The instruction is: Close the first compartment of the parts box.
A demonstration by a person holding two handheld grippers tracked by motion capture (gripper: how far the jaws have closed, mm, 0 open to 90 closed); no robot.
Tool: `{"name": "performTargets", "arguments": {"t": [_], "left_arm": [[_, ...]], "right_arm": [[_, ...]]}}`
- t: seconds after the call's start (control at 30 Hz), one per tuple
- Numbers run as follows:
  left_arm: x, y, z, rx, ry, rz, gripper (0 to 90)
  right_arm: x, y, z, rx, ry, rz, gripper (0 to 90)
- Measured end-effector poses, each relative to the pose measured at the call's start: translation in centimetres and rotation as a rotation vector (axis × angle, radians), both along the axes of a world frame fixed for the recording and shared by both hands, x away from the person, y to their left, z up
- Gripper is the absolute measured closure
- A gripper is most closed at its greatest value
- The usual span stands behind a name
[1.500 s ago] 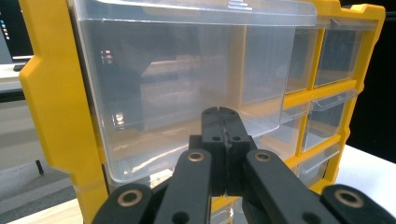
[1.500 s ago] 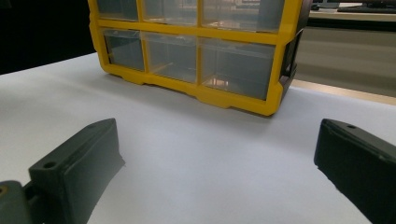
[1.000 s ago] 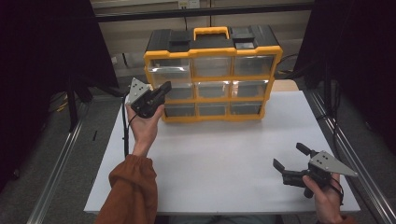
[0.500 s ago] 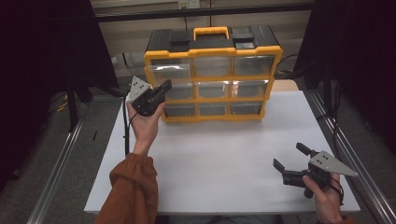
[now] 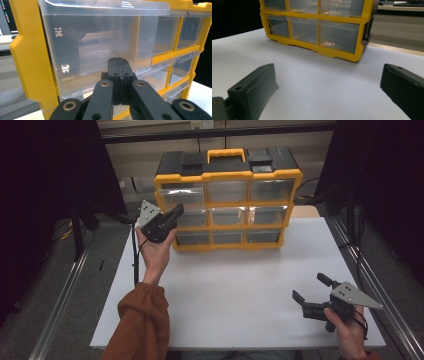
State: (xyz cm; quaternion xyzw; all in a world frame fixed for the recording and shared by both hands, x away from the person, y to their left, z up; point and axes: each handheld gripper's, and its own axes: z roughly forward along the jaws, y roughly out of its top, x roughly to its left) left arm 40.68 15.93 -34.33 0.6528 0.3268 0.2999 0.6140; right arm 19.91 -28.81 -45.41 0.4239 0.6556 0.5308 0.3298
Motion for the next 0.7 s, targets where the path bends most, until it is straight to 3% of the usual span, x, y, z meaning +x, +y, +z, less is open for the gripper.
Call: {"name": "performTargets", "arguments": {"t": [0.37, 0.57, 0.6, 0.63, 0.7], "left_arm": [[0.25, -0.21, -0.08, -0.016, -0.001, 0.012, 90.0], [0.42, -0.18, -0.05, -0.005, -0.001, 0.010, 90.0], [0.44, -0.29, -0.04, -0.021, 0.001, 0.010, 90.0], [0.45, -0.17, 0.01, -0.001, 0.001, 0.008, 90.0], [0.46, -0.22, 0.03, -0.002, 0.001, 0.010, 90.0]], "right_arm": [[-0.01, -0.03, 0.01, 0.000, 0.000, 0.001, 0.3], [-0.04, 0.00, 0.04, 0.000, -0.001, -0.001, 0.3], [-0.03, -0.01, 0.03, 0.000, -0.001, 0.000, 0.3], [-0.04, -0.01, 0.03, 0.001, 0.000, 0.000, 0.4], [-0.05, -0.02, 0.04, 0.001, -0.001, 0.000, 0.3]]}}
